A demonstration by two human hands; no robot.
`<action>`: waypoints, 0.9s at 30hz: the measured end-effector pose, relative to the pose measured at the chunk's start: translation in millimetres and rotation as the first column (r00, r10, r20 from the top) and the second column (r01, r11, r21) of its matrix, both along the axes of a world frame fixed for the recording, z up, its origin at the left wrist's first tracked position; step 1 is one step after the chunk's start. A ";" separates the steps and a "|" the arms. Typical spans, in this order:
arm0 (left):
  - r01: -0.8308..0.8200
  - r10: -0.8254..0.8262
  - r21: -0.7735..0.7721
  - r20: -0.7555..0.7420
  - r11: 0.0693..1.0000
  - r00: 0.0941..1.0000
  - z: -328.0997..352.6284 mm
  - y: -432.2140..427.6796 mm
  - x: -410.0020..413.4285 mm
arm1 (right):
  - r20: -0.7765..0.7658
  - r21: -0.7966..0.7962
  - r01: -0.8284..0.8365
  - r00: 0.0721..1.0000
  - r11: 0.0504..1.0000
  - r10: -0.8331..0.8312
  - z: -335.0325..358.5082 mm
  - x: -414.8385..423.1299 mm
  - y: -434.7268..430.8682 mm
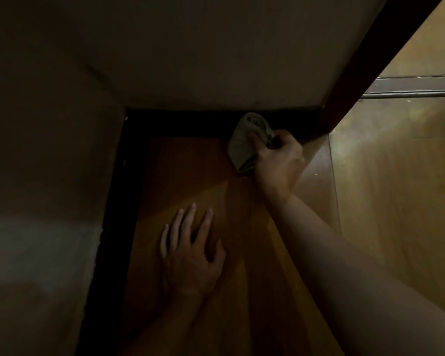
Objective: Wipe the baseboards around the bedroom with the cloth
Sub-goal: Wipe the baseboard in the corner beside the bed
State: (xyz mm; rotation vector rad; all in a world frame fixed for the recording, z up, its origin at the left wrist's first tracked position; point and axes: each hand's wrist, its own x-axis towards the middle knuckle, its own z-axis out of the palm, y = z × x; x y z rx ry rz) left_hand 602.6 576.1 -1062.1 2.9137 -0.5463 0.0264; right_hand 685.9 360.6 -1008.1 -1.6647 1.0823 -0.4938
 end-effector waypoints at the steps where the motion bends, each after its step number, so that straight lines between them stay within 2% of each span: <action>1: 0.003 -0.003 0.001 0.006 1.000 1.000 -0.4 0.4 0.0 | -0.012 0.032 -0.013 1.000 0.999 0.013 0.7 4.7 6.2; 5: 0.013 -0.013 0.007 0.019 1.000 1.000 -1.9 2.1 0.0 | 0.012 0.070 -0.047 0.999 0.996 0.046 -2.0 18.8 25.6; 13: 0.023 -0.024 0.012 0.027 1.000 0.999 -2.3 2.3 0.4 | 0.009 0.028 -0.002 1.000 1.000 0.001 -9.6 15.7 26.2; 17: 0.038 -0.038 -0.007 0.025 0.999 0.999 -3.2 4.4 0.4 | 0.022 -0.004 -0.044 0.999 0.999 0.044 -8.6 25.5 38.0; 23: 0.026 -0.026 -0.012 -0.009 1.000 1.000 0.4 2.4 0.5 | 0.023 -0.003 -0.079 0.997 0.997 0.079 1.4 9.7 12.7; 27: 0.020 -0.021 -0.039 -0.012 0.999 1.000 2.5 -4.6 0.3 | 0.065 -0.119 -0.065 0.995 0.991 0.073 1.4 -6.3 -8.5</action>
